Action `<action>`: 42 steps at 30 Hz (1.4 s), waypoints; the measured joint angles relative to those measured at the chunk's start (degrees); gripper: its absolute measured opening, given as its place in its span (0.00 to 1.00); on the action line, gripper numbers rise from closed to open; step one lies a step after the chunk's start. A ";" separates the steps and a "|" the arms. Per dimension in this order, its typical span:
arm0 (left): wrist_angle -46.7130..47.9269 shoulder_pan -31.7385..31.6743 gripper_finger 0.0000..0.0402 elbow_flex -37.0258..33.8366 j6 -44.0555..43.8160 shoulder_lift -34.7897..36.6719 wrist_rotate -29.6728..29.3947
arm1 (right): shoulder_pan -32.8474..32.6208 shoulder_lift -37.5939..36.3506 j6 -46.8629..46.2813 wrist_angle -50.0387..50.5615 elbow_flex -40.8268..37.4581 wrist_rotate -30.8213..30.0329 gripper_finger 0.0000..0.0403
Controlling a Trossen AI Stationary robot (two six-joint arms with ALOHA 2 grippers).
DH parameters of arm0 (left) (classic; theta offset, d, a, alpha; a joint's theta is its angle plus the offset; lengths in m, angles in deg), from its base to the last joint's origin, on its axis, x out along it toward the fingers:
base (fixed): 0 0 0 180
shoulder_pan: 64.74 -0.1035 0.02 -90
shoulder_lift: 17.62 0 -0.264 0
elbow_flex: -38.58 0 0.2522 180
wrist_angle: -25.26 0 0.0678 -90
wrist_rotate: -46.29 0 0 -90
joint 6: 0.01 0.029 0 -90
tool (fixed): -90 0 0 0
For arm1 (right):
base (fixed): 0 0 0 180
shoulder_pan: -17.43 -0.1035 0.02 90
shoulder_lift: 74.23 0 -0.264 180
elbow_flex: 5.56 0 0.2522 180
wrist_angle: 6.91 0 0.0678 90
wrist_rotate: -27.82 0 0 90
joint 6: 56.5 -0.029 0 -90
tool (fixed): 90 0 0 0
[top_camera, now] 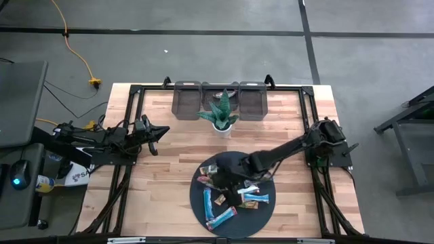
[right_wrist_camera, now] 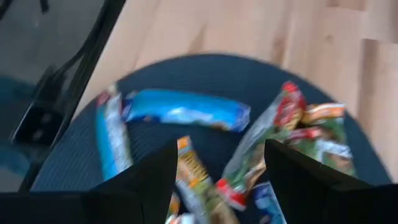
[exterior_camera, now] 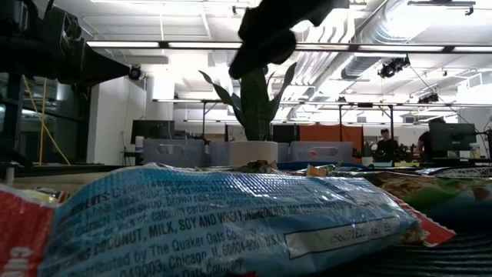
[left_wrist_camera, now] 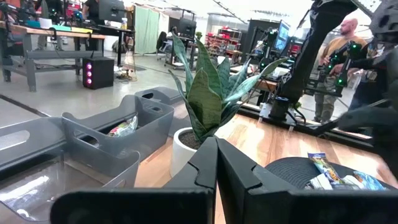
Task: Pick and place Granola Bars by type
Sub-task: Put the red granola bar into the middle black bin
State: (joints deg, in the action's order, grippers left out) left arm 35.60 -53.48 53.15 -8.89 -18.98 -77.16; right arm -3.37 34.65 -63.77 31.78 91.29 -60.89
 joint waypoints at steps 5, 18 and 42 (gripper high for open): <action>-0.02 0.01 0.00 -0.01 0.01 0.02 -0.01 | -3.37 0.83 1.33 2.20 0.90 -1.91 0.56; -0.02 0.00 0.00 0.00 0.01 0.01 0.10 | -8.42 13.40 0.83 12.24 16.78 -1.04 0.56; 0.00 0.01 0.00 -0.01 0.02 0.00 0.22 | -11.66 23.71 -7.02 14.31 22.91 -0.41 0.56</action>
State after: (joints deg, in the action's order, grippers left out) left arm 35.60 -53.47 53.14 -8.87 -18.98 -76.94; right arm -15.03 58.36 -70.79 46.10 114.20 -61.30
